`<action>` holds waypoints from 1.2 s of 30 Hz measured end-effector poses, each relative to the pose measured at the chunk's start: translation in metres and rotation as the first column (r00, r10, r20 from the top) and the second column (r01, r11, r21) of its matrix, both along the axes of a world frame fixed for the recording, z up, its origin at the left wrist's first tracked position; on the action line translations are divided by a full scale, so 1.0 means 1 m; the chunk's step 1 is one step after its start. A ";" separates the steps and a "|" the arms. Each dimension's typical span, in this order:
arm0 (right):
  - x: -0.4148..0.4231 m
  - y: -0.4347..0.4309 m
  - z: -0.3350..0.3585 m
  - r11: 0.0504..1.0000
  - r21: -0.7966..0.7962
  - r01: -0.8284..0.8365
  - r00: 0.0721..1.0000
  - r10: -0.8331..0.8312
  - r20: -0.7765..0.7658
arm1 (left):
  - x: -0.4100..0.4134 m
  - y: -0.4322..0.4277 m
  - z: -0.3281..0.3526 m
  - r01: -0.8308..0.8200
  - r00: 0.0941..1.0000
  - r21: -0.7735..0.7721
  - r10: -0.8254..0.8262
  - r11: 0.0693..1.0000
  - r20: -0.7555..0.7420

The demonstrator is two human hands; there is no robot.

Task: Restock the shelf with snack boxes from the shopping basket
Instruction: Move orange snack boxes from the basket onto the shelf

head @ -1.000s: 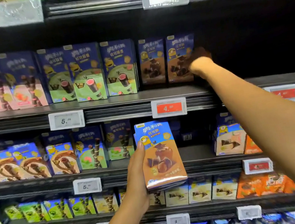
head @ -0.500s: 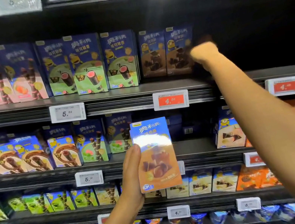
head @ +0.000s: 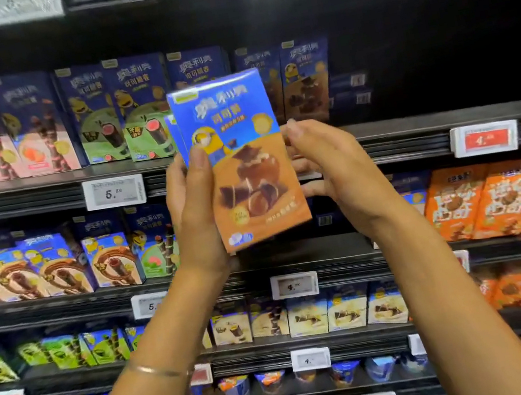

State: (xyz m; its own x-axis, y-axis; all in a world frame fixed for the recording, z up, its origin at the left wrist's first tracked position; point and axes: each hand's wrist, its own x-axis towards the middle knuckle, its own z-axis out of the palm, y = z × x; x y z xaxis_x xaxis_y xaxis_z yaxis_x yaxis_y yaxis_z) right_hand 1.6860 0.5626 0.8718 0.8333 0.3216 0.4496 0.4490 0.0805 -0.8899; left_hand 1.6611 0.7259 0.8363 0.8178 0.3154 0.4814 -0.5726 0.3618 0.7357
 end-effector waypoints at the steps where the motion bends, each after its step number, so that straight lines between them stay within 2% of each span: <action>1: 0.000 -0.002 0.003 1.000 0.009 0.005 1.000 -0.005 0.020 | 0.003 -0.001 0.010 -0.029 1.000 0.041 0.028 0.999 0.005; 4: 0.003 -0.008 0.013 0.997 0.010 0.072 0.995 -0.073 0.069 | 0.015 -0.007 0.036 -0.055 0.998 0.141 0.056 0.989 -0.007; 8: 0.016 -0.026 0.035 0.991 0.054 0.122 0.992 -0.122 0.014 | 0.040 -0.012 0.062 -0.094 0.991 0.178 0.109 0.980 -0.074; 11: 0.037 -0.045 0.051 0.962 0.070 0.263 0.963 -0.266 0.039 | 0.063 -0.008 0.072 -0.225 0.967 0.175 0.242 0.958 -0.082; 15: 0.082 -0.073 0.062 0.909 0.035 0.416 0.907 -0.417 0.059 | 0.078 -0.007 0.082 -0.279 0.951 0.223 0.301 0.934 -0.070; 20: 0.146 -0.096 0.062 0.777 -0.110 0.620 0.783 -0.622 0.011 | 0.082 -0.018 0.087 -0.290 0.947 0.234 0.313 0.928 -0.068; 24: 0.177 -0.106 0.058 0.612 -0.225 0.758 0.639 -0.765 0.074 | 0.080 -0.026 0.091 -0.243 0.959 0.248 0.271 0.938 -0.084; 27: 0.188 -0.105 0.055 0.525 -0.279 0.804 0.574 -0.807 0.136 | 0.081 -0.028 0.090 -0.236 0.961 0.278 0.267 0.931 -0.077; 30: 0.192 -0.105 0.053 0.470 -0.361 0.805 0.557 -0.808 0.191 | 0.085 -0.028 0.088 -0.239 0.960 0.291 0.271 0.926 -0.075; 36: 0.198 -0.105 0.059 0.374 -0.555 0.743 0.594 -0.750 0.291 | 0.092 -0.024 0.085 -0.229 0.960 0.302 0.267 0.925 -0.089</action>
State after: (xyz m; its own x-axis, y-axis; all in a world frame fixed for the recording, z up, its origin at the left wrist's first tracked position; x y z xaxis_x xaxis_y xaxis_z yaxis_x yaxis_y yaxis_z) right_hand 1.8844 0.4571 0.9308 0.8726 -0.2594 0.4139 0.0527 -0.7924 -0.6077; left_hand 1.7530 0.7022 0.9212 0.7909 0.3803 0.4794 -0.5124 -0.0165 0.8586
